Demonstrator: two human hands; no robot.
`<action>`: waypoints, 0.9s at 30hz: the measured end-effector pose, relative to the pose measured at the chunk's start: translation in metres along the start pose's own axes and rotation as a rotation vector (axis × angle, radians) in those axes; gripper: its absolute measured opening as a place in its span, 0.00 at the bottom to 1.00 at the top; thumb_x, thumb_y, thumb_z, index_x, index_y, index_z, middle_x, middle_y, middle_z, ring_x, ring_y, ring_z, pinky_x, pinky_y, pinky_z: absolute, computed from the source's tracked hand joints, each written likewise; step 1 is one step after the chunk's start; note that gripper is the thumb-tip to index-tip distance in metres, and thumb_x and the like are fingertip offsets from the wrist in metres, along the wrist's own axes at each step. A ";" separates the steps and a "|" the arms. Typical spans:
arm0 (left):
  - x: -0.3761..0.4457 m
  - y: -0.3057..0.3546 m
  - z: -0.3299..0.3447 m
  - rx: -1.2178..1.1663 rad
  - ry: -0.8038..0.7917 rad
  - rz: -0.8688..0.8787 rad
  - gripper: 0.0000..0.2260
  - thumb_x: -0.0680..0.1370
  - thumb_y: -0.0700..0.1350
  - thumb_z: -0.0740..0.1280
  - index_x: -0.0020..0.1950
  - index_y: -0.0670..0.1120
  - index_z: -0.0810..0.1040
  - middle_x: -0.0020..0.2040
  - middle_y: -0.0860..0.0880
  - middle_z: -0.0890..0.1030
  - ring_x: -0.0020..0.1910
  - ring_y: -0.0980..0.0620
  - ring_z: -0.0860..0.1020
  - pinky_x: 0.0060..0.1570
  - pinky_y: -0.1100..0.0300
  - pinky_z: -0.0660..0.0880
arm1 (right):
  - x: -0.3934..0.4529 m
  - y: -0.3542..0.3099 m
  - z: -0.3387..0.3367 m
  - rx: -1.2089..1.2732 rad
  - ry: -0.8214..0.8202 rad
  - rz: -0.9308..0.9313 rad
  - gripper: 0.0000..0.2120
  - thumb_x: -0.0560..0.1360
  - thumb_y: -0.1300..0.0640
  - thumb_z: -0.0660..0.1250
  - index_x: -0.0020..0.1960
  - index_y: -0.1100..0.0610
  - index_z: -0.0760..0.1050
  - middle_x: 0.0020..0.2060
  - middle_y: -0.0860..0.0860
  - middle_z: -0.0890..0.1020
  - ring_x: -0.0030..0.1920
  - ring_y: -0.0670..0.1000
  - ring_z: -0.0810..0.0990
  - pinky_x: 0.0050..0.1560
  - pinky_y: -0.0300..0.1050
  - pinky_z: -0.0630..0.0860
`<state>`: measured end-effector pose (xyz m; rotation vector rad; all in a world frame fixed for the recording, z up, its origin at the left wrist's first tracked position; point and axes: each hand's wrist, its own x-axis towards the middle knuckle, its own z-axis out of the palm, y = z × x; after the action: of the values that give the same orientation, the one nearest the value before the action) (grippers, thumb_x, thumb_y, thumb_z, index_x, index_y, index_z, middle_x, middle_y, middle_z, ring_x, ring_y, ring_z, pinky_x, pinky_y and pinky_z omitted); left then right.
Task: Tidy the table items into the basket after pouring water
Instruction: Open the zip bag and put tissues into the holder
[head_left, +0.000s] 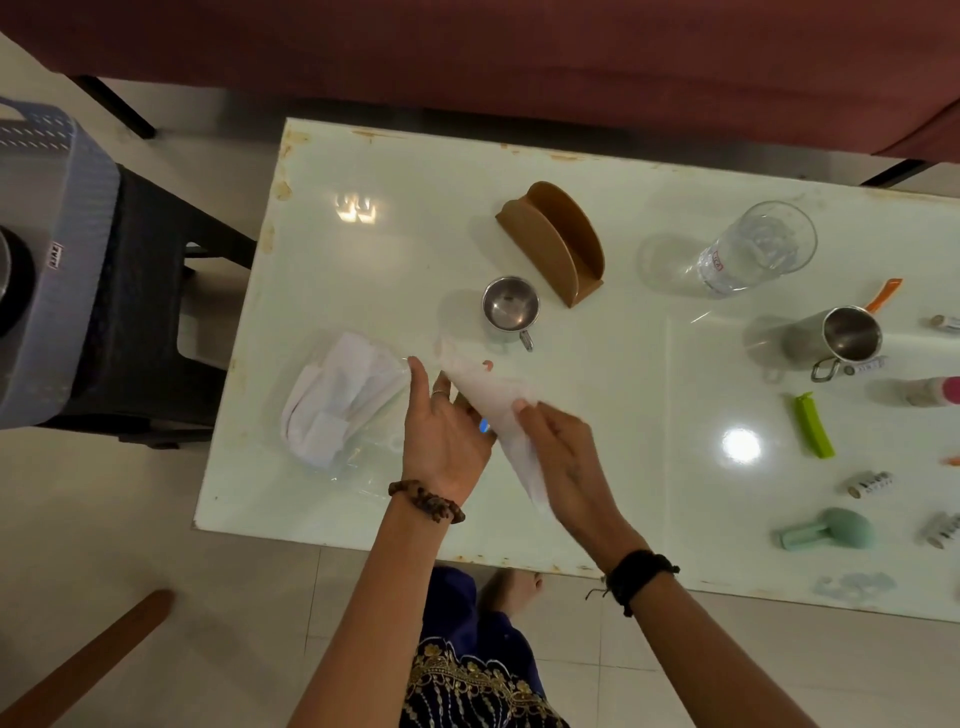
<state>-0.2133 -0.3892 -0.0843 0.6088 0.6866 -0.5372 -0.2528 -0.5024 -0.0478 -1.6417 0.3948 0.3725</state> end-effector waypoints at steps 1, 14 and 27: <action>0.000 0.001 -0.002 0.018 -0.004 0.012 0.24 0.77 0.61 0.52 0.66 0.48 0.69 0.59 0.46 0.77 0.60 0.45 0.74 0.61 0.48 0.69 | 0.003 0.000 -0.003 0.131 0.060 0.043 0.18 0.81 0.58 0.56 0.39 0.69 0.72 0.32 0.56 0.74 0.37 0.44 0.69 0.35 0.32 0.64; 0.009 0.004 -0.004 0.185 0.331 0.317 0.07 0.72 0.35 0.68 0.39 0.46 0.74 0.36 0.49 0.84 0.37 0.54 0.83 0.34 0.65 0.79 | 0.003 0.019 -0.021 0.231 -0.069 0.052 0.44 0.70 0.66 0.72 0.66 0.30 0.52 0.67 0.49 0.70 0.63 0.49 0.75 0.60 0.50 0.77; 0.040 0.029 0.014 0.625 0.103 0.419 0.15 0.70 0.27 0.65 0.38 0.48 0.77 0.38 0.51 0.80 0.38 0.57 0.80 0.39 0.66 0.79 | 0.014 0.004 -0.055 -0.455 -0.115 -0.124 0.34 0.74 0.70 0.63 0.73 0.48 0.58 0.66 0.51 0.64 0.62 0.55 0.70 0.53 0.53 0.78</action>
<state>-0.1629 -0.3887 -0.0946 1.3391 0.4587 -0.3210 -0.2421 -0.5584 -0.0519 -2.0637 0.1223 0.4854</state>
